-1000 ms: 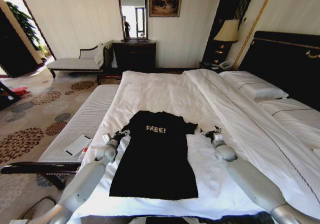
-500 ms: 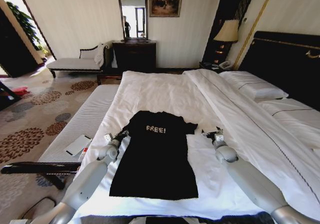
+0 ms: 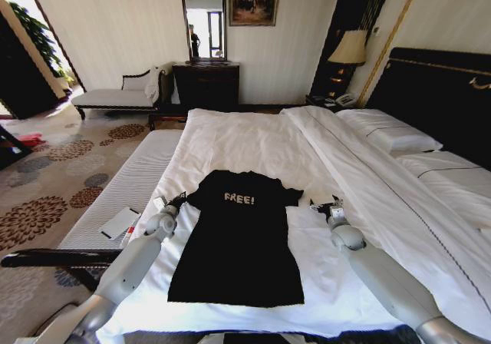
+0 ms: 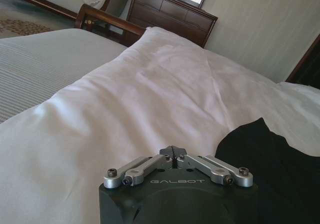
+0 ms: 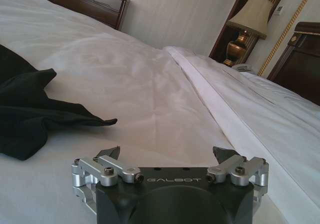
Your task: Fold the clothes on the bed.
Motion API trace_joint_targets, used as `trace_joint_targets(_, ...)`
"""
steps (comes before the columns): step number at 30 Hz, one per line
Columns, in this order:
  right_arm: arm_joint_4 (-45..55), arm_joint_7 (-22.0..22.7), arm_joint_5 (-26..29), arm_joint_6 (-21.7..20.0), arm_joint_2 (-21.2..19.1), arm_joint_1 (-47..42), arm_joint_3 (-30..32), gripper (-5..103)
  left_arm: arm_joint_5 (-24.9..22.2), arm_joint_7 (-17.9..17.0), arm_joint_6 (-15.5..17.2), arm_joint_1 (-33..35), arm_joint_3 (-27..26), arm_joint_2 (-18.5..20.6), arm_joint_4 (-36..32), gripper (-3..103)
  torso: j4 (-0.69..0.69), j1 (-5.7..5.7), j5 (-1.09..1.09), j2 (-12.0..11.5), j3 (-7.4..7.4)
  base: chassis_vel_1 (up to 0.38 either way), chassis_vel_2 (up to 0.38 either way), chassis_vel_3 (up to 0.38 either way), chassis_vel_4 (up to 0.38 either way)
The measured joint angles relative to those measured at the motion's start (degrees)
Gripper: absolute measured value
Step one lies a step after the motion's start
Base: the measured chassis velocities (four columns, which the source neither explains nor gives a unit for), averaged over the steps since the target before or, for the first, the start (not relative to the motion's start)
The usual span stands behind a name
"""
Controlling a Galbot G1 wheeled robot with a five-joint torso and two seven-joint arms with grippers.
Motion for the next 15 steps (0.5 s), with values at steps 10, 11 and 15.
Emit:
trace_joint_targets(10, -0.5, -0.7, -0.5, -0.1, -0.1, -0.1, 0.2, 100, -2.0, -1.0, 0.8, 6.9, -2.8, 1.3, -8.5, 2, 0.0, 0.0, 0.0, 0.0, 0.0, 0.0, 0.0, 0.0, 0.0)
trace_joint_targets(11, -0.5, -0.8, -0.5, -0.1, -0.1, -0.2, 0.2, 100, -2.1, -1.0, 1.0, 8.3, -3.3, 1.9, -9.3, 13, 0.01, -0.01, 0.01, 0.0, -0.01, 0.0, 0.0, 0.0, 0.0)
trace_joint_targets(15, -0.5, -0.8, -0.6, -0.1, -0.2, -0.2, 0.3, 100, -1.7, -0.8, 1.1, 10.2, -4.1, 2.4, -9.4, 23, 0.03, 0.0, -0.01, 0.0, 0.0, 0.0, 0.0, 0.0, 0.0)
